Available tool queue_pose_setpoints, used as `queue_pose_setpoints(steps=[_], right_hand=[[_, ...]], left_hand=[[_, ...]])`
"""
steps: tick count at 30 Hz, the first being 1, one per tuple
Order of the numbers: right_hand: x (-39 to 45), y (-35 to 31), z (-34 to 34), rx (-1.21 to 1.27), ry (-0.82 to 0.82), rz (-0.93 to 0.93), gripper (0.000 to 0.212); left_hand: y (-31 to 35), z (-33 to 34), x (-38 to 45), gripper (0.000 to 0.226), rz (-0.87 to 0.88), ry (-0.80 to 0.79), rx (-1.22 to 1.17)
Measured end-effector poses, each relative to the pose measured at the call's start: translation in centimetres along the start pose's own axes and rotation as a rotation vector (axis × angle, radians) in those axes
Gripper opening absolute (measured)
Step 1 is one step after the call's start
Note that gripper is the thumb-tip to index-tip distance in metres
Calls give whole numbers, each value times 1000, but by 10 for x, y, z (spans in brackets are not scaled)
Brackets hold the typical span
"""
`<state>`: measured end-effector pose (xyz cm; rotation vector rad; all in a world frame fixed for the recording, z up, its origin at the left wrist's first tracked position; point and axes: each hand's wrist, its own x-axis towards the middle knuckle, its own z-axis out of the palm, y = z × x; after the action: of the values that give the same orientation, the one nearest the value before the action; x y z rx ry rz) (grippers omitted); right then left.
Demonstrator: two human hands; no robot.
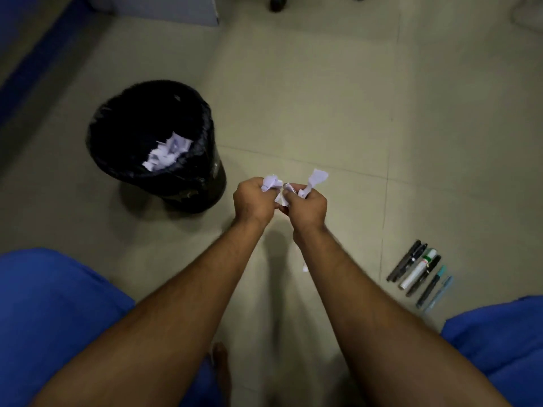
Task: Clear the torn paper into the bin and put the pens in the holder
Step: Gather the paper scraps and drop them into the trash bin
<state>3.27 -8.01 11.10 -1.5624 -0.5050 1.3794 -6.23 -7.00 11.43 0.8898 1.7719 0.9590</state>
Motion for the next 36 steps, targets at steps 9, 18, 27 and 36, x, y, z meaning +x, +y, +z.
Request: queue_pose_setpoints(steps=[9, 18, 27, 36], right_hand=[[-44, -89, 182, -212, -295, -250, 22], [-39, -94, 229, -886, -427, -356, 32], [-22, -81, 159, -262, -120, -235, 14], [9, 19, -2, -533, 152, -37, 14]], left_hand=[[112, -155, 38, 24, 209, 520, 65], [114, -214, 70, 23, 2, 350, 598], [121, -141, 34, 13, 198, 77, 297], [14, -16, 9, 30, 230, -305, 805]])
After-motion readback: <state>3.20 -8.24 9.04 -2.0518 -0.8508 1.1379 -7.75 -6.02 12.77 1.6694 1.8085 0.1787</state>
